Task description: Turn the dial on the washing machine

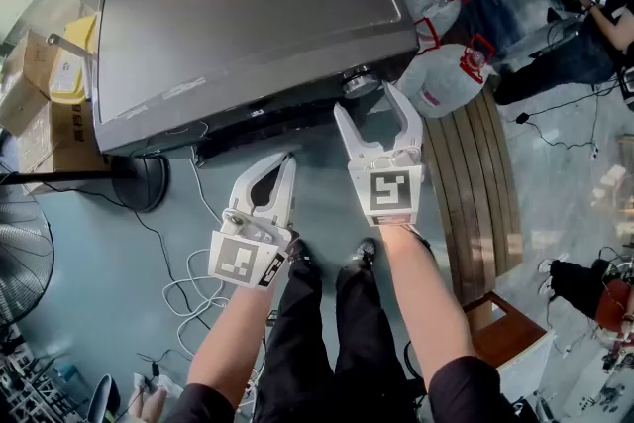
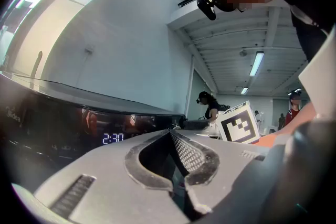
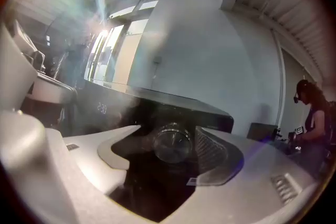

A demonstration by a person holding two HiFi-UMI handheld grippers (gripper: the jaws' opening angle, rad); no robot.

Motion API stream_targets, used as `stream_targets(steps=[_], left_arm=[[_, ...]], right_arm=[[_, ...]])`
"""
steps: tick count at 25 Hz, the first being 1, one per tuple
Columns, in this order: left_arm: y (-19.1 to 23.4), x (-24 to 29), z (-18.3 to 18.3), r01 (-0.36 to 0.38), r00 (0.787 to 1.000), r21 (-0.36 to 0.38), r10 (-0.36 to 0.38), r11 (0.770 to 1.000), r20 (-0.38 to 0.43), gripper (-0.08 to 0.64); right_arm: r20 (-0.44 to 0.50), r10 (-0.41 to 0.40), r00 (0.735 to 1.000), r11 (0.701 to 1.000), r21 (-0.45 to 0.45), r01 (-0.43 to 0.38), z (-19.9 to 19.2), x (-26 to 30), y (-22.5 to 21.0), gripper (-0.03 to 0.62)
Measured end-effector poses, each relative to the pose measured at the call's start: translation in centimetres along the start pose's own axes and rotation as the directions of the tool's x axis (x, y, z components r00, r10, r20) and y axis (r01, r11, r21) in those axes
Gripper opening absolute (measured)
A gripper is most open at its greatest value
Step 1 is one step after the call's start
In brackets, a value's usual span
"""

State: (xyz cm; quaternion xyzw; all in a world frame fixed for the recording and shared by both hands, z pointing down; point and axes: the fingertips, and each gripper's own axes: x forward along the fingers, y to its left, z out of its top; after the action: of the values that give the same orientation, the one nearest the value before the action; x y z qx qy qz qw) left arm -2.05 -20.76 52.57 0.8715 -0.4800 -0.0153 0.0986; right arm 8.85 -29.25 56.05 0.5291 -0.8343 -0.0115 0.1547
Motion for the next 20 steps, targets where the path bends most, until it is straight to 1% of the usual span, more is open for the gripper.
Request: stream_targets(steps=[3,7,8,12,14,17,20], left_arm=[[0.2,-0.2,-0.2,0.000,1.000,0.000,0.000,1.000,-0.005,0.014],[0.4,-0.2,-0.3,0.000,1.000,-0.003,0.000,1.000,-0.010,0.015],[0.4,-0.2,-0.3,0.002,1.000,-0.004,-0.002,1.000,-0.011,0.015],[0.3,0.0,-0.2,0.009,1.000,-0.001,-0.009,1.000,-0.008,0.015],[0.4,-0.1,-0.3,0.008,1.000,-0.001,-0.008,1.000,-0.009,0.015],[0.4,-0.2,-0.7,0.007,1.000,-0.006,-0.007,1.000,-0.017,0.015],[0.4,-0.2,-0.9,0.006,1.000,-0.010,-0.006,1.000,-0.019,0.015]], right_arm=[[-0.003,-0.010,1.000,1.000,0.011,0.010,-0.1,0.6,-0.3,0.298],[-0.014,-0.003,1.000,1.000,-0.007,0.003,-0.3,1.2,-0.1,0.298],[-0.021,0.000,1.000,1.000,-0.004,0.000,-0.9,1.4,-0.1,0.298],[-0.063,0.016,0.998,1.000,0.024,-0.014,-5.7,2.1,0.1,0.297],[-0.064,0.012,0.998,0.999,0.037,-0.009,-6.4,2.4,0.0,0.296],[-0.050,0.006,0.999,0.998,0.056,-0.004,-5.6,2.6,-0.1,0.296],[-0.039,-0.008,0.999,0.998,0.057,0.010,-3.0,2.6,-0.5,0.296]])
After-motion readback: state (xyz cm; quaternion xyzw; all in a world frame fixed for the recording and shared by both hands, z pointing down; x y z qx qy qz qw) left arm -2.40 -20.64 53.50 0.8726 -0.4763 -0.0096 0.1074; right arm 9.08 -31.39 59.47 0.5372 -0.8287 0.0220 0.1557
